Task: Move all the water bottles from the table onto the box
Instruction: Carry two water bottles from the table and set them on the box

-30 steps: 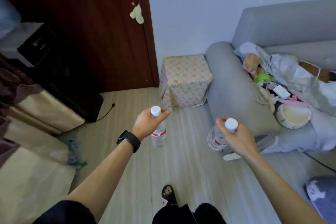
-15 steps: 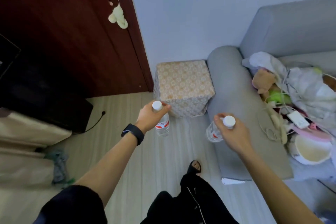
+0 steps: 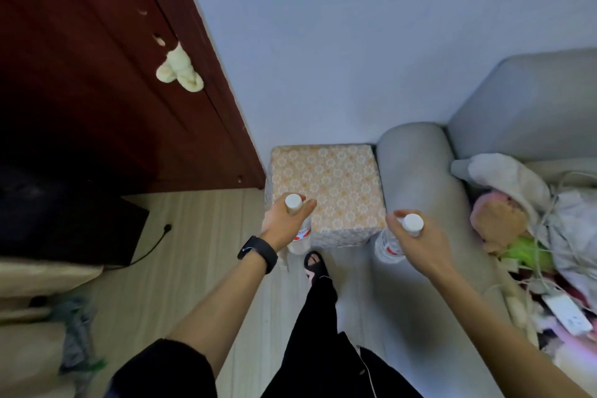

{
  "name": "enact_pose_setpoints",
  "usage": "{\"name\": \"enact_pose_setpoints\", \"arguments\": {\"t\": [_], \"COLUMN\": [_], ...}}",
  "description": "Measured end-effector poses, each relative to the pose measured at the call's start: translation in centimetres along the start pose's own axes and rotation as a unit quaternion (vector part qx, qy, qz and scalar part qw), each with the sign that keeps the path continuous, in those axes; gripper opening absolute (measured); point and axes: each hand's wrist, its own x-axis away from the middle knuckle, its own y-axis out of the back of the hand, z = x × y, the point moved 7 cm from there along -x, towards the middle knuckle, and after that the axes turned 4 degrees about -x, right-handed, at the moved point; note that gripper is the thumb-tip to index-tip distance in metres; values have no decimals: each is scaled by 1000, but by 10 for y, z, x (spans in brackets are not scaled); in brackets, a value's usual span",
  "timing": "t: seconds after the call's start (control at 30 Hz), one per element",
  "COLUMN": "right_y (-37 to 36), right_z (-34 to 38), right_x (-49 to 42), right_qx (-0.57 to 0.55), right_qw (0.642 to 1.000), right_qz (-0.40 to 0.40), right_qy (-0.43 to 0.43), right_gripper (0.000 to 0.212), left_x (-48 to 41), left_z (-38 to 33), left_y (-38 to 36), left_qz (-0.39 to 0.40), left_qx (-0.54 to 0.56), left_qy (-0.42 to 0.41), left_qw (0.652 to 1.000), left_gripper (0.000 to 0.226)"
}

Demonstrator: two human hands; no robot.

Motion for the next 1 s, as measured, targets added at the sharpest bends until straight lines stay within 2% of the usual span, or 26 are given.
{"name": "enact_pose_setpoints", "arguments": {"t": [0.17, 0.33, 0.5, 0.73, 0.9, 1.0], "right_y": [-29, -49, -66, -90, -102, -102], "right_z": [12, 1, -16, -45, -57, -59], "right_x": [-77, -153, -229, -314, -338, -346], "right_qx": [-8, 12, 23, 37, 30, 42], "right_qw": [998, 992, 983, 983, 981, 980], "right_qz": [32, 67, 84, 90, 112, 139], "right_qy": [-48, -110, -160, -156, -155, -137], "right_gripper": [32, 58, 64, 62, 59, 66], "left_x": [-94, -178, -237, -293, -308, -314], "left_z": [-26, -32, -26, -24, -10, -9], "left_y": [-17, -51, -88, -131, -153, -157], "left_qz": [35, 71, 81, 101, 89, 82], "left_qx": [-18, -40, -19, -30, -57, -94], "left_qy": [-7, 14, 43, 33, 44, 37], "left_qw": [999, 997, 996, 994, 993, 991], "left_gripper": [45, 56, 52, 52, 52, 54]}}
